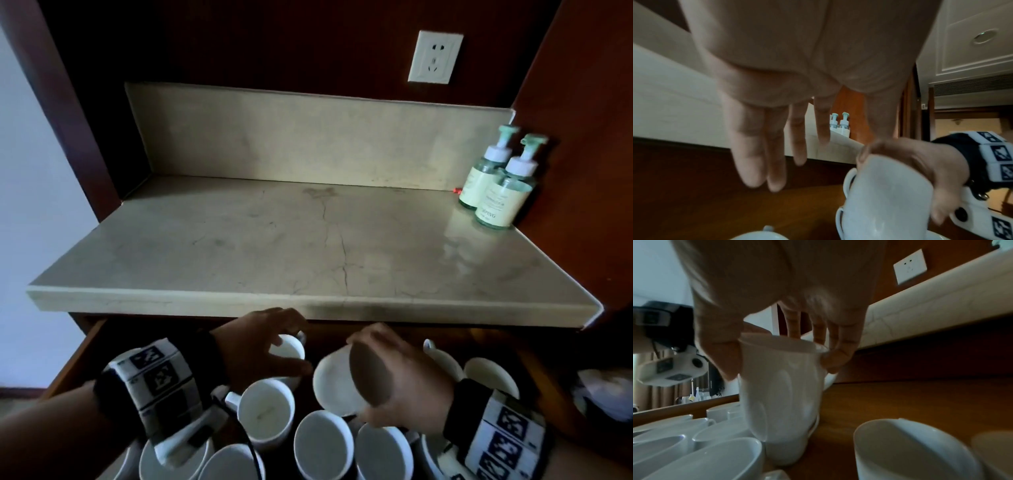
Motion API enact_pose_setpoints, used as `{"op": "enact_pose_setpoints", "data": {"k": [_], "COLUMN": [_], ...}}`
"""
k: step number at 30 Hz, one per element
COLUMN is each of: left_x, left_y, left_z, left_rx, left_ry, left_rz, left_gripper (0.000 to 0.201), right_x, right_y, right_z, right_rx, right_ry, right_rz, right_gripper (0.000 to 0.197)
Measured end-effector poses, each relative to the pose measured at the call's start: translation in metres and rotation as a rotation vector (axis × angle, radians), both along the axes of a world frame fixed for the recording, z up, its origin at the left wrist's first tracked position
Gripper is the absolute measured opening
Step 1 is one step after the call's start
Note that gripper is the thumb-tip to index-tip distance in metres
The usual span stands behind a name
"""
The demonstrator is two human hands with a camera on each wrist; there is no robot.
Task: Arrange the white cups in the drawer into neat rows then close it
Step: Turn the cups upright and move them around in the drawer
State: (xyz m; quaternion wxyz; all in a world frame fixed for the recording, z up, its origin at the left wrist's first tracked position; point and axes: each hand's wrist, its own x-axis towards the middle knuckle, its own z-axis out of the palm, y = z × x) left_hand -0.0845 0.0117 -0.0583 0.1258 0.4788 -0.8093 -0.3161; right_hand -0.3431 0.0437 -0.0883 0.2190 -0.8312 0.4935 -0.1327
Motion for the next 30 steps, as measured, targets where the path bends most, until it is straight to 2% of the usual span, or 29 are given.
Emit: {"op": "enact_pose_setpoints", "data": {"k": [1, 3, 7, 10, 16, 22, 27, 30], "left_x": [0.008, 0.017, 0.024, 0.025, 0.027, 0.028, 0.011, -0.007], "left_y": [-0.001, -0.001, 0.003, 0.005, 0.013, 0.021, 0.021, 0.019], "left_z": [0.002, 0.0, -0.008, -0.012, -0.021, -0.024, -0.023, -0.022], "left_rx": [-0.025, -0.041, -0.025, -0.019, 0.032, 0.07, 0.043, -0.021], "left_ry": [-0.074, -0.202, -0.342, -0.349, -0.351, -0.348, -0.357, -0.367], "left_rz": [-0.001, -0.004, -0.046, -0.052, -0.07, -0.089, -0.121, -0.153], "left_gripper": [0.045, 0.044, 0.05, 0.05, 0.051, 0.051, 0.048, 0.049], "right_x": [0.003, 0.007, 0.016, 0.023, 0.031, 0.033, 0.03, 0.022], "right_y": [-0.003, -0.01, -0.029, -0.043, -0.057, -0.066, -0.061, -0.056], "right_z": [-0.005, -0.015, -0.027, -0.039, -0.057, -0.061, -0.06, -0.058], "right_rx": [-0.007, 0.007, 0.092, 0.128, 0.17, 0.228, 0.193, 0.226], "right_ry": [0.11, 0.254, 0.388, 0.44, 0.514, 0.545, 0.62, 0.548], "right_rz": [0.019, 0.012, -0.03, -0.036, -0.022, -0.005, 0.032, 0.012], "right_gripper": [0.09, 0.087, 0.085, 0.088, 0.081, 0.089, 0.098, 0.101]}}
